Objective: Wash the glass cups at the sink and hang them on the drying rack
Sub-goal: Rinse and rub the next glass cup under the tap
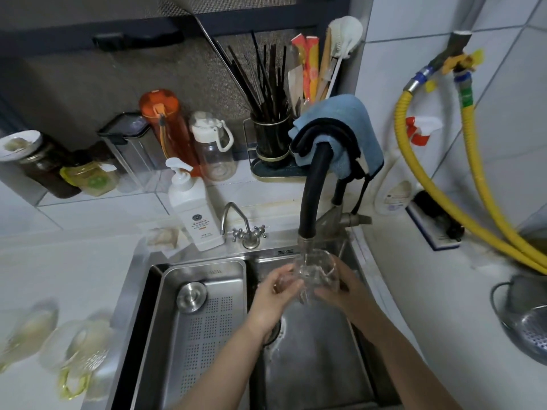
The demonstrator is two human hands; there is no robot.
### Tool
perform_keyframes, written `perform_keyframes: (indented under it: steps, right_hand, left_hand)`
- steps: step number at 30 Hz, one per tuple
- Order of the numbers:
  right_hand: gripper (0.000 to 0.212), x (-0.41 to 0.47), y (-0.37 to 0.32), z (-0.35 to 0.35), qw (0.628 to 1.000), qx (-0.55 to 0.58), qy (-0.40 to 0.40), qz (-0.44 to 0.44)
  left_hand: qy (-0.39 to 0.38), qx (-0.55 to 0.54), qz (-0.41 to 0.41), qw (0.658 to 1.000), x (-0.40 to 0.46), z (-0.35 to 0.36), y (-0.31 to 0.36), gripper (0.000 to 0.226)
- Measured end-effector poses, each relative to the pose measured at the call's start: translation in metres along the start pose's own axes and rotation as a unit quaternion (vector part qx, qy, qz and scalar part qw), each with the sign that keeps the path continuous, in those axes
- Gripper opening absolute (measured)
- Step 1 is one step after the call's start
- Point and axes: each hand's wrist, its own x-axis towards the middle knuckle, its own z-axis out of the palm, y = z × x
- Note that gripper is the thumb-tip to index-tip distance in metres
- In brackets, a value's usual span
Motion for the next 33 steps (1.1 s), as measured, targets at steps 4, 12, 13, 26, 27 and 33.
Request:
perform_keyframes:
  steps: [4, 12, 13, 26, 27, 33]
  right_hand:
    - [0.058, -0.018, 0.013, 0.012, 1.0, 0.001, -0.024, 0.012]
    - [0.058, -0.009, 0.01, 0.008, 0.999, -0.005, 0.045, 0.019]
    - [0.054, -0.014, 0.016, 0.01, 0.998, -0.004, 0.053, 0.027]
    - [0.038, -0.028, 0.029, 0.012, 0.998, -0.012, 0.05, 0.04]
    - [0.041, -0.028, 0.033, 0.017, 0.998, -0.005, 0.042, 0.042]
    - [0.043, -0.006, 0.019, 0.013, 0.999, -0.01, 0.034, 0.023]
  left_hand:
    - [0.008, 0.001, -0.002, 1.0, -0.013, -0.013, -0.01, 0.029]
    - [-0.005, 0.034, 0.003, 0.999, 0.005, 0.001, 0.0, 0.026]
    - [-0.003, 0.032, -0.003, 0.999, 0.001, -0.001, -0.002, 0.027]
    - [-0.01, -0.008, -0.048, 0.999, -0.007, 0.002, -0.018, 0.023]
    - [-0.005, -0.017, -0.056, 0.998, -0.009, -0.003, -0.018, 0.023]
    - [0.018, -0.008, -0.034, 0.999, 0.009, -0.004, -0.005, 0.03]
